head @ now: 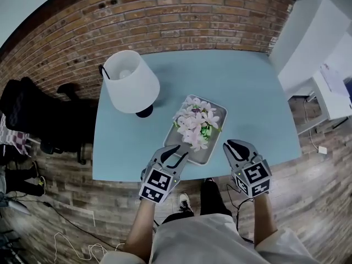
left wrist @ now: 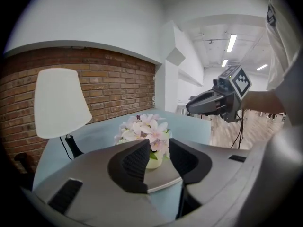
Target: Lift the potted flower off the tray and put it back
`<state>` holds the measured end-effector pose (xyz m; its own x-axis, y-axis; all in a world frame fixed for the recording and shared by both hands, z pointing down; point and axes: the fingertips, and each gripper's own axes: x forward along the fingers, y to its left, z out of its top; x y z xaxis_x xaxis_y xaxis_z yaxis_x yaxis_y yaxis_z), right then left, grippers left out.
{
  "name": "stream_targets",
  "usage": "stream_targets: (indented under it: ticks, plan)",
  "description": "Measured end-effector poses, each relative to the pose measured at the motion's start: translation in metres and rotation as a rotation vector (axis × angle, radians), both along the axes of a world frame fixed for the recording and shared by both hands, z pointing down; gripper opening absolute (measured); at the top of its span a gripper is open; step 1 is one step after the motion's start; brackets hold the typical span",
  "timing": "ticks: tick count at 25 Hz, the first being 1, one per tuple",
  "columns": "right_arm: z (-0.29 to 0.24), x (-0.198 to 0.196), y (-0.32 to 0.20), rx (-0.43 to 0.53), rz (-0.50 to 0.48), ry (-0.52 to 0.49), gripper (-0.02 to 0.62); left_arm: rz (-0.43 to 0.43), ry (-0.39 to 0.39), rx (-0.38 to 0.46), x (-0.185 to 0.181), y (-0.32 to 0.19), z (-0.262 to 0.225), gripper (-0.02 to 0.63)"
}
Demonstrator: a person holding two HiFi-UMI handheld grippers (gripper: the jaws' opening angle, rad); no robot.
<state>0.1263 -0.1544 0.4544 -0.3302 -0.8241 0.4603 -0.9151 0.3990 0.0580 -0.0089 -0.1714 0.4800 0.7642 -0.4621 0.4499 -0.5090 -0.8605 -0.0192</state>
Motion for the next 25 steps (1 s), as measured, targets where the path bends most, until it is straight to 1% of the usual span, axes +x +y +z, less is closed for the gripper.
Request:
stream_targets:
  ticks: [1, 4, 7, 10, 14, 16, 18, 22, 25]
  plan:
    - [0.006, 0.001, -0.003, -0.010, -0.005, 0.004, 0.083, -0.002, -0.001, -0.011, 0.001, -0.003, 0.006, 0.164]
    - [0.023, 0.006, -0.011, -0.034, -0.019, -0.002, 0.084, -0.010, 0.008, -0.034, 0.006, -0.013, 0.024, 0.192]
    - [0.043, 0.008, -0.022, -0.061, -0.043, -0.020, 0.112, -0.012, 0.018, -0.059, 0.011, -0.023, 0.044, 0.238]
    - [0.063, 0.010, -0.033, -0.089, -0.076, -0.033, 0.153, -0.013, 0.032, -0.082, 0.015, -0.033, 0.060, 0.269]
    - [0.089, 0.013, -0.051, -0.128, -0.135, -0.034, 0.196, -0.006, 0.041, -0.117, 0.023, -0.045, 0.079, 0.289]
    - [0.102, 0.011, -0.053, -0.148, -0.163, -0.030, 0.215, 0.003, 0.040, -0.150, 0.026, -0.044, 0.091, 0.325]
    - [0.113, 0.010, -0.055, -0.158, -0.185, -0.030, 0.216, 0.003, 0.035, -0.167, 0.030, -0.044, 0.102, 0.333]
    - [0.131, 0.007, -0.068, -0.171, -0.222, -0.061, 0.218, -0.026, 0.013, -0.191, 0.034, -0.057, 0.121, 0.354]
    - [0.142, 0.005, -0.075, -0.183, -0.260, -0.074, 0.241, -0.033, 0.014, -0.195, 0.041, -0.064, 0.128, 0.357]
